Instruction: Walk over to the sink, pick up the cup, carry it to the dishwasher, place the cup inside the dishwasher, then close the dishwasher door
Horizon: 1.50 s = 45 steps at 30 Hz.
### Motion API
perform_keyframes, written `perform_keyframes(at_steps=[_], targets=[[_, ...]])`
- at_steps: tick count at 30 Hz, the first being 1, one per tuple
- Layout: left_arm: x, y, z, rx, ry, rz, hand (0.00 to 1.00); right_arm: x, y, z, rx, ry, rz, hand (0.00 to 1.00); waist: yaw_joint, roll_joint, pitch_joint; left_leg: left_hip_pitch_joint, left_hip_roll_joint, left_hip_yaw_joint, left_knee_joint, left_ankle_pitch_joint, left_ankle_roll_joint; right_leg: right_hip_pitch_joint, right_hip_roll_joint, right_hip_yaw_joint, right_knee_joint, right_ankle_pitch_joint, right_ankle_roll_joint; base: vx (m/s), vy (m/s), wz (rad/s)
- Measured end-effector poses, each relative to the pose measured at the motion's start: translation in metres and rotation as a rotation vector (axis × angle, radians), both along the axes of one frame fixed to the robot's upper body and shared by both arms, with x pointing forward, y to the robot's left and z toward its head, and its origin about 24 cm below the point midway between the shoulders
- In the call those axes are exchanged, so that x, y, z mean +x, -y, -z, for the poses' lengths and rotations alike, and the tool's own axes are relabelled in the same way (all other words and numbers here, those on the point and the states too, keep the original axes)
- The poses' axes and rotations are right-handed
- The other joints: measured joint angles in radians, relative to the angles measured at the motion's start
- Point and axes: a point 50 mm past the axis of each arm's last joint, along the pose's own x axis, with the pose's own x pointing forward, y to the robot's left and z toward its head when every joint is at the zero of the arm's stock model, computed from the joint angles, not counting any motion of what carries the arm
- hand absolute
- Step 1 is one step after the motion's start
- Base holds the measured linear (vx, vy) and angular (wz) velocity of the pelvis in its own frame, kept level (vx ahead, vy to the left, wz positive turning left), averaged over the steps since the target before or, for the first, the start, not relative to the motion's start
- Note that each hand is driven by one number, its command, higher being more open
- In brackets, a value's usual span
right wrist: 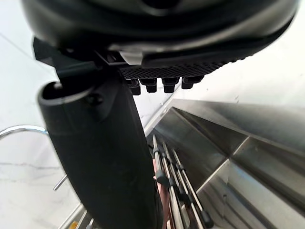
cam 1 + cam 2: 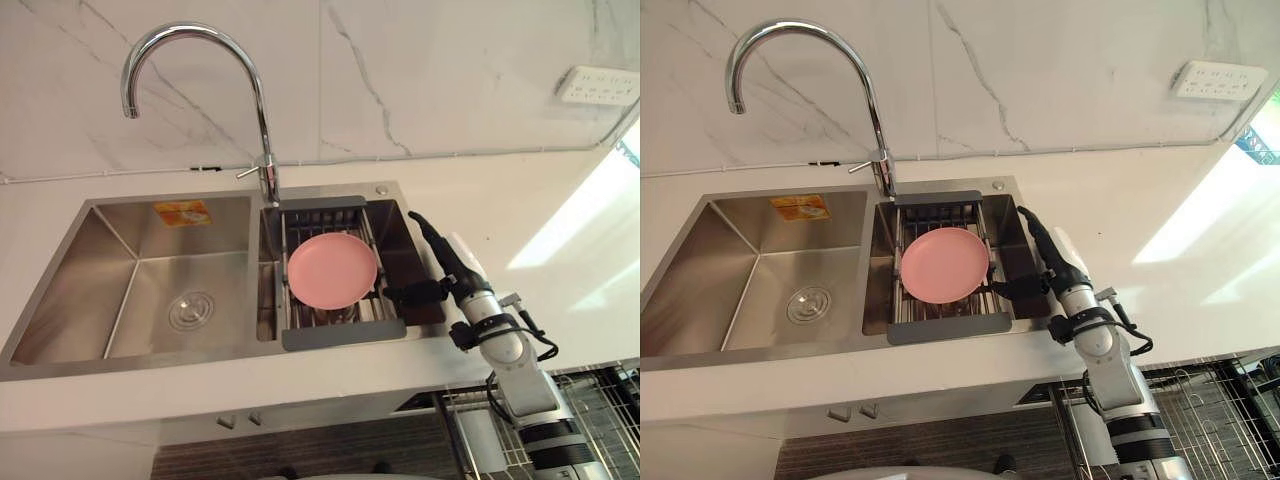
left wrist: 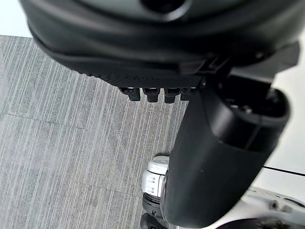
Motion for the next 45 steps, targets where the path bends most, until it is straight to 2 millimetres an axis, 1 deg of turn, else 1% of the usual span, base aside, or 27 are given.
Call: perform_keyframes(at_steps=[5,10,14,19,23,28,30,33,36,41,45], targets=[[0.000,0.000,0.000,0.000,0.002,-0.009,1.00,-0.001,-0.009,0.004,-0.006,-0.018,-0.036,1.00,0.003,-0.004,0.002,0.000,-0.001,-0.007,0.000,0.001,0.001,0.003,-0.001,-0.006,0.000,0.000,0.000,0.00,0.000,0.03],[0.000,-0.001,0.000,0.001,0.002,-0.008,1.00,-0.001,-0.011,0.008,-0.044,-0.022,-0.038,1.00,0.004,-0.006,0.004,0.000,-0.002,-0.013,0.000,0.002,0.002,0.007,-0.002,-0.013,0.000,0.000,0.000,0.00,0.000,0.03],[0.001,-0.001,0.000,0.002,0.003,-0.006,1.00,-0.001,-0.011,0.016,-0.119,-0.031,-0.020,1.00,0.006,-0.008,0.005,0.000,-0.006,-0.030,-0.002,0.005,0.006,0.015,-0.006,-0.029,0.000,0.000,0.000,-0.02,0.004,0.11],[0.001,-0.002,0.000,0.004,0.002,-0.005,1.00,0.003,-0.018,0.016,-0.206,-0.002,-0.036,1.00,0.008,-0.012,0.006,0.005,-0.008,-0.034,-0.018,0.017,0.008,0.014,-0.007,-0.033,0.000,0.000,0.001,-0.03,0.006,0.04],[0.002,-0.002,0.000,0.005,0.006,-0.003,1.00,0.006,-0.019,0.019,-0.260,-0.005,-0.033,1.00,0.025,-0.014,0.006,0.003,-0.009,-0.038,-0.018,0.019,0.010,0.015,-0.008,-0.037,-0.001,0.001,0.001,-0.01,0.002,0.02],[0.003,-0.002,0.000,0.006,0.011,-0.002,1.00,0.012,-0.017,0.016,-0.275,0.024,-0.006,1.00,0.028,-0.018,0.006,-0.002,-0.012,-0.049,-0.018,0.022,0.012,0.015,-0.010,-0.049,0.000,0.001,0.002,-0.01,0.005,0.07],[0.003,-0.002,0.000,0.006,0.012,-0.002,1.00,0.013,-0.017,0.013,-0.283,0.064,0.009,1.00,0.030,-0.019,0.006,-0.002,-0.013,-0.052,-0.018,0.022,0.012,0.017,-0.012,-0.052,0.000,0.002,0.002,-0.01,0.012,0.04],[0.003,-0.002,0.000,0.007,0.015,-0.002,1.00,0.012,-0.022,0.012,-0.305,0.108,0.003,1.00,0.031,-0.023,0.004,-0.002,-0.015,-0.054,-0.018,0.023,0.012,0.017,-0.013,-0.053,-0.001,0.002,0.003,0.00,0.000,0.00],[0.003,-0.002,0.000,0.007,0.015,-0.001,1.00,0.012,-0.026,0.015,-0.328,0.116,-0.016,1.00,0.032,-0.026,0.004,-0.003,-0.016,-0.058,-0.018,0.024,0.014,0.019,-0.014,-0.057,-0.001,0.002,0.003,-0.02,0.006,0.04],[0.003,-0.003,0.000,0.007,0.015,0.006,1.00,0.017,-0.027,0.021,-0.349,0.099,-0.018,1.00,0.040,-0.027,0.005,-0.007,-0.020,-0.071,-0.018,0.030,0.018,0.021,-0.017,-0.069,-0.003,0.003,0.005,-0.03,0.012,0.08],[0.004,-0.003,0.000,0.007,0.018,0.011,1.00,0.016,-0.028,0.027,-0.356,0.087,-0.019,1.00,0.046,-0.027,0.005,-0.011,-0.023,-0.086,-0.019,0.035,0.021,0.024,-0.020,-0.083,-0.003,0.003,0.005,-0.02,0.011,0.10]])
